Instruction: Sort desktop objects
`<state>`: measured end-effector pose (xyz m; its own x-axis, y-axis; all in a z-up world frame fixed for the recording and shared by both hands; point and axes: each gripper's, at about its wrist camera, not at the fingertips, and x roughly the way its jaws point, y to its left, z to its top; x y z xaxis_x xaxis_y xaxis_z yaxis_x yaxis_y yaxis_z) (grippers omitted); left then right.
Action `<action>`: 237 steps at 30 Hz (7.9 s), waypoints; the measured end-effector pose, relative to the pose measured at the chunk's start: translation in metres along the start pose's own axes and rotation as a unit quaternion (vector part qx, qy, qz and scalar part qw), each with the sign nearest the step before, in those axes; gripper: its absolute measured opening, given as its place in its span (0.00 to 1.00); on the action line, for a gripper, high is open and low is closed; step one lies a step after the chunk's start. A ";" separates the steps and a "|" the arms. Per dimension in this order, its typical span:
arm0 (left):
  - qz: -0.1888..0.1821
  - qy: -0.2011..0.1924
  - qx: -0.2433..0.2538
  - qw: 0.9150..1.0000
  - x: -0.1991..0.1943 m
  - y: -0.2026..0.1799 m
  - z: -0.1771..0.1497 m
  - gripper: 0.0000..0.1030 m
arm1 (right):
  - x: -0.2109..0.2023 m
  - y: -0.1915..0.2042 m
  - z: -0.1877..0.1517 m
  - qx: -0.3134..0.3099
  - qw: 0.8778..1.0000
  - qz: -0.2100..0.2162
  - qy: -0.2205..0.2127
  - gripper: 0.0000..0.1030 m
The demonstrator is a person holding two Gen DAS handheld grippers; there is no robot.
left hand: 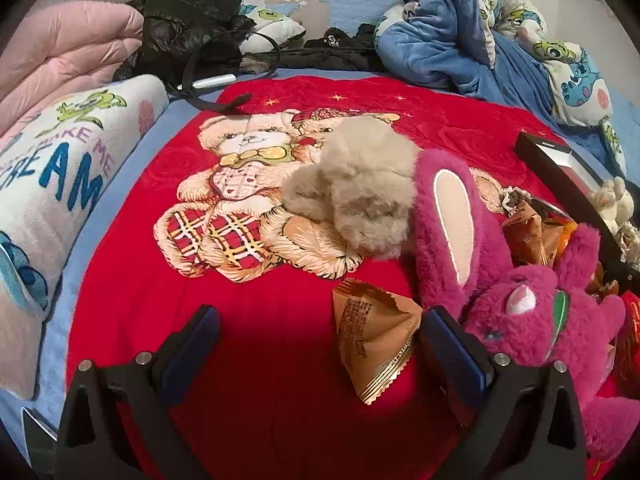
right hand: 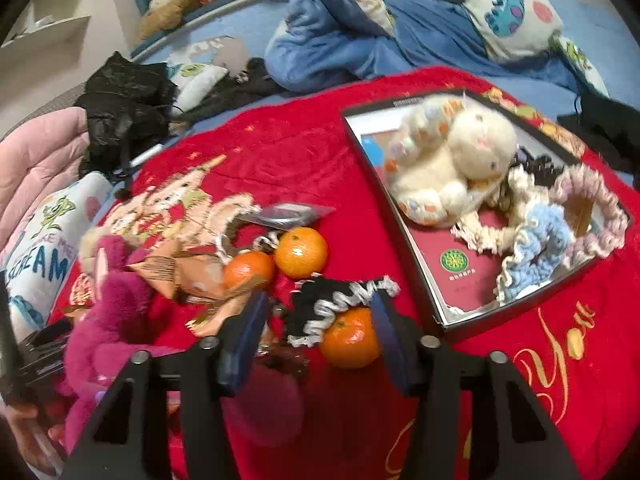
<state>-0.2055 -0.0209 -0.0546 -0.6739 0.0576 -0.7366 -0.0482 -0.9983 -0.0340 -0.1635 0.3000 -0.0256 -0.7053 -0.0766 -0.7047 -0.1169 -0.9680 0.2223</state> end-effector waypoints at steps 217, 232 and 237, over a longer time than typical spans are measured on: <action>-0.012 -0.091 0.056 0.994 -0.153 -0.086 0.025 1.00 | -0.134 -0.001 0.077 -0.054 0.983 0.107 -0.140 1.00; -0.002 -0.046 0.069 0.997 -0.090 -0.101 0.013 1.00 | -0.051 -0.003 0.022 -0.044 0.993 0.096 -0.050 1.00; 0.012 -0.014 0.049 0.999 -0.069 -0.095 0.006 1.00 | -0.039 -0.001 0.018 -0.060 0.993 0.094 -0.034 1.00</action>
<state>-0.1593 0.0703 0.0035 -0.6961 0.0362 -0.7170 -0.1027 -0.9935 0.0496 -0.1483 0.3085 0.0137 -0.7533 -0.2460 -0.6099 0.1028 -0.9601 0.2603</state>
